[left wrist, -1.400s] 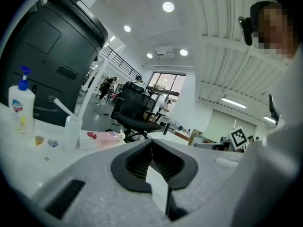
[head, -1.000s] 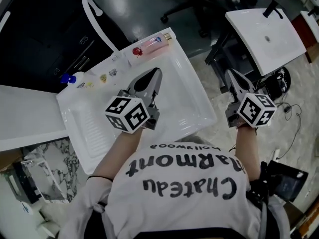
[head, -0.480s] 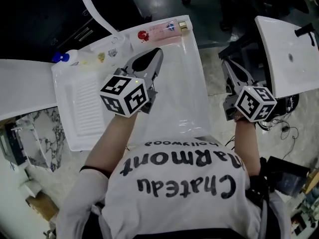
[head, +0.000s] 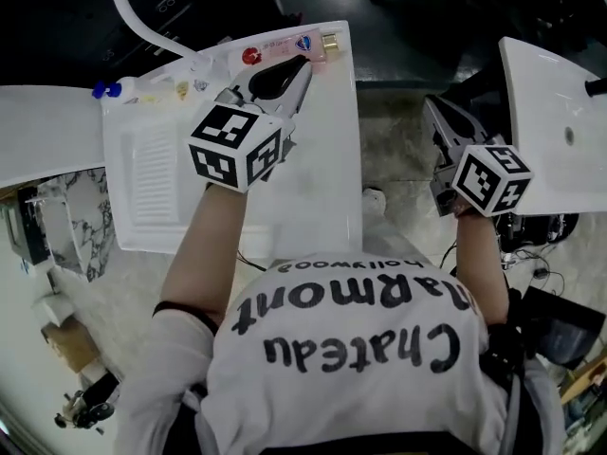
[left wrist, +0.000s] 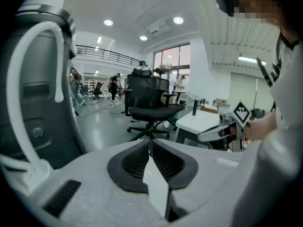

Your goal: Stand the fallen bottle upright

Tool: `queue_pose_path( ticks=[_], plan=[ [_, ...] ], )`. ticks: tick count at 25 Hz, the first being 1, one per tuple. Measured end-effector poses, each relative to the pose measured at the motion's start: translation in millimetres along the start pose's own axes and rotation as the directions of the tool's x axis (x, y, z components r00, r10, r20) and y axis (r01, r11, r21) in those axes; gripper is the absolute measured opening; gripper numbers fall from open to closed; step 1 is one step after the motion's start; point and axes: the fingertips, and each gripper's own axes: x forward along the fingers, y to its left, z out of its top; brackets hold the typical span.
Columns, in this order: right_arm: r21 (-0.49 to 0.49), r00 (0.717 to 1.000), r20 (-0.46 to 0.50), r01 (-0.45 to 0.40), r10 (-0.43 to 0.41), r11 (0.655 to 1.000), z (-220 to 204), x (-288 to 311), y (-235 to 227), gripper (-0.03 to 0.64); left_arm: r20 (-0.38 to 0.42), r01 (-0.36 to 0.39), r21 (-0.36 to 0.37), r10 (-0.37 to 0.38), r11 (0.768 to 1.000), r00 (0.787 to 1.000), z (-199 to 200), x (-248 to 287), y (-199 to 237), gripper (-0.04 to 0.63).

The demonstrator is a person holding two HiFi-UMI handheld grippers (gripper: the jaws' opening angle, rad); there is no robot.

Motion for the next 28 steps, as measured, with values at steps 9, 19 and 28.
queue_pose_path(
  ticks=[9,19,28],
  plan=[
    [0.028,0.999,-0.006,-0.045,0.046,0.999,-3,-7,-32,0.017,-0.303,0.127,0.365,-0.011,0.922,0.953,4,67,-6,0.129],
    [0.046,0.994,-0.035,-0.106,0.108,0.993,-18,1,-41,0.017,-0.587,0.282,0.473,0.059,0.834,0.808,-52,101,14,0.192],
    [0.066,0.985,-0.034,-0.165,0.167,0.984,-24,-10,-50,0.017,-0.71,0.429,0.569,0.156,0.702,0.687,-66,123,12,0.202]
  ],
)
